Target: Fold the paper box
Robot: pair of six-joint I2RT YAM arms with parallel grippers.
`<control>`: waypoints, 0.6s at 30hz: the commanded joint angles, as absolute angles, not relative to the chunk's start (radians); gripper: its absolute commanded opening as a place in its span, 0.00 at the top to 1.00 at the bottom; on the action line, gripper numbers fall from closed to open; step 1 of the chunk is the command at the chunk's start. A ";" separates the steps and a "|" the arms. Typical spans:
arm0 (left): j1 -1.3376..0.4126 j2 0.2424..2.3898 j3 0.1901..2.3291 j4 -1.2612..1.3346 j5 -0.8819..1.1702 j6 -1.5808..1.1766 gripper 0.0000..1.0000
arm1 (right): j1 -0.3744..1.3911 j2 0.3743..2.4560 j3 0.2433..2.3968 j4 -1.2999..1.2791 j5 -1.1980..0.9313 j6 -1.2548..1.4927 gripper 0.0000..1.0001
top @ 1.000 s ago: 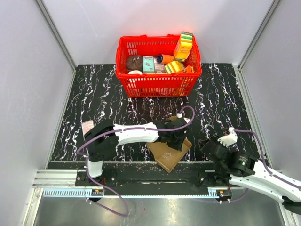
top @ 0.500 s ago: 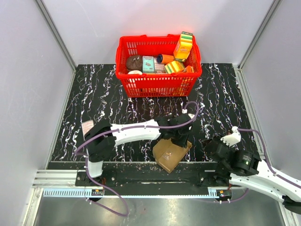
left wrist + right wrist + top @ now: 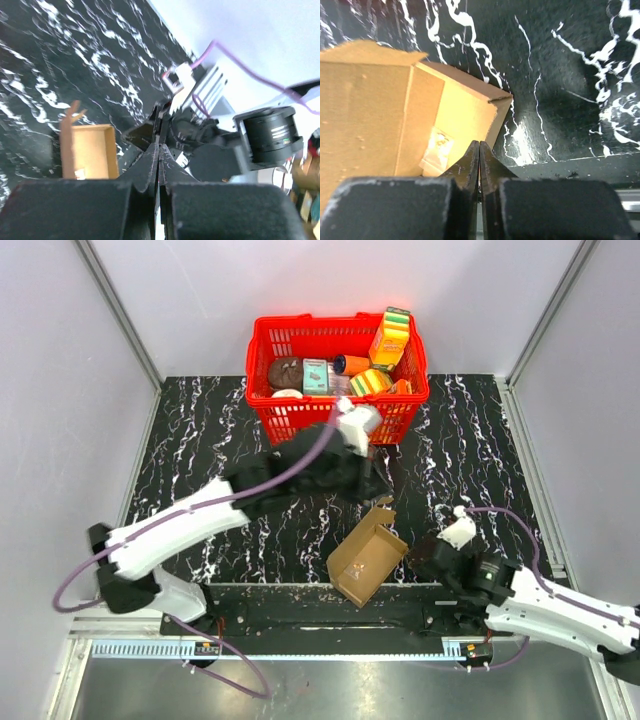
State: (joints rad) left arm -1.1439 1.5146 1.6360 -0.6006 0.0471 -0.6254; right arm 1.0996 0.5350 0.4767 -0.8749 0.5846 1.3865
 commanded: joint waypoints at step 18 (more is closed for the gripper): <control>-0.887 0.980 1.253 -0.586 -0.006 -0.634 1.00 | 1.143 0.692 0.503 -0.785 0.495 1.419 1.00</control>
